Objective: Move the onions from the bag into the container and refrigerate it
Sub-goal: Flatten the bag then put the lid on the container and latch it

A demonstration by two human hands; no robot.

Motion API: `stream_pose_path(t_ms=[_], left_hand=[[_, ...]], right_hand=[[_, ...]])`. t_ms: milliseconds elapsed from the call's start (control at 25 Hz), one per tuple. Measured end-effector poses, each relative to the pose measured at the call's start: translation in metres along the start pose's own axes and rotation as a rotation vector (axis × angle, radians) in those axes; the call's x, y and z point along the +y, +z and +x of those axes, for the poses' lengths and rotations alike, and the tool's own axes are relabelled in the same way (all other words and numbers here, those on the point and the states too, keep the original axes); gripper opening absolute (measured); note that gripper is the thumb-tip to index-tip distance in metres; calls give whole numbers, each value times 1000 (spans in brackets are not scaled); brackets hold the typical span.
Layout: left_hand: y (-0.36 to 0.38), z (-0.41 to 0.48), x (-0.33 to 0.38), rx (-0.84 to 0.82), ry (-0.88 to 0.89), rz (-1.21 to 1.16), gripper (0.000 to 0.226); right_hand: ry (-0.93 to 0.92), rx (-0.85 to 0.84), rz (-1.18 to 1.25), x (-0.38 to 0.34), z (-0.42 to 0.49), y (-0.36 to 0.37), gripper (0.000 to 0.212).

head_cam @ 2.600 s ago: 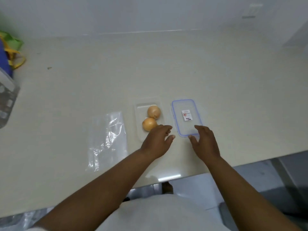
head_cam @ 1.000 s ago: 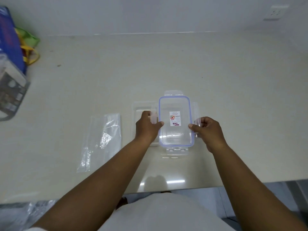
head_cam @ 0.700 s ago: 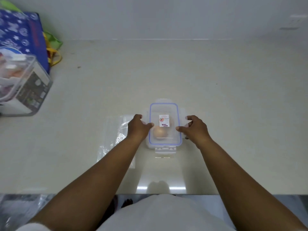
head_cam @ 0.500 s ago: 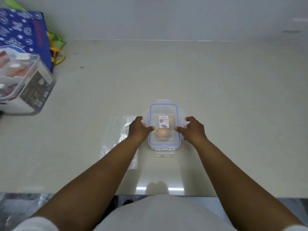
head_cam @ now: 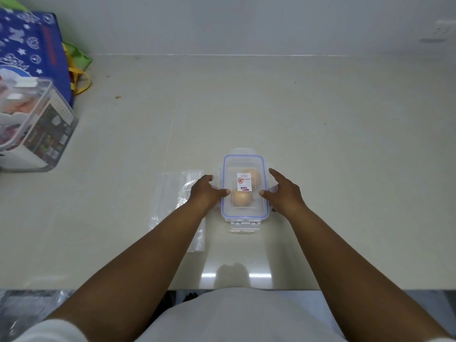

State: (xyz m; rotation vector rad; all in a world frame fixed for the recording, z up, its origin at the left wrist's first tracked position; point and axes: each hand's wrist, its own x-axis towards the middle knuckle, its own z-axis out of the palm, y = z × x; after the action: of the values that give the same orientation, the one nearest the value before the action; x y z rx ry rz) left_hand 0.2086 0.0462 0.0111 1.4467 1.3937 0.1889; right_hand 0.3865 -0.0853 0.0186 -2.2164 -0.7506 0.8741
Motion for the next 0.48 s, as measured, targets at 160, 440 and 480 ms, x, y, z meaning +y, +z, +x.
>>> stream_pose_path(t_ms=[160, 440, 480], left_hand=[[3, -3, -2, 28, 14, 28, 84], [5, -6, 26, 54, 120, 517, 44], [4, -5, 30, 23, 87, 507, 34]], right_hand=[[40, -10, 13, 0, -2, 2, 76], [27, 12, -284, -14, 4, -1, 54], [37, 15, -324, -18, 6, 1, 33]])
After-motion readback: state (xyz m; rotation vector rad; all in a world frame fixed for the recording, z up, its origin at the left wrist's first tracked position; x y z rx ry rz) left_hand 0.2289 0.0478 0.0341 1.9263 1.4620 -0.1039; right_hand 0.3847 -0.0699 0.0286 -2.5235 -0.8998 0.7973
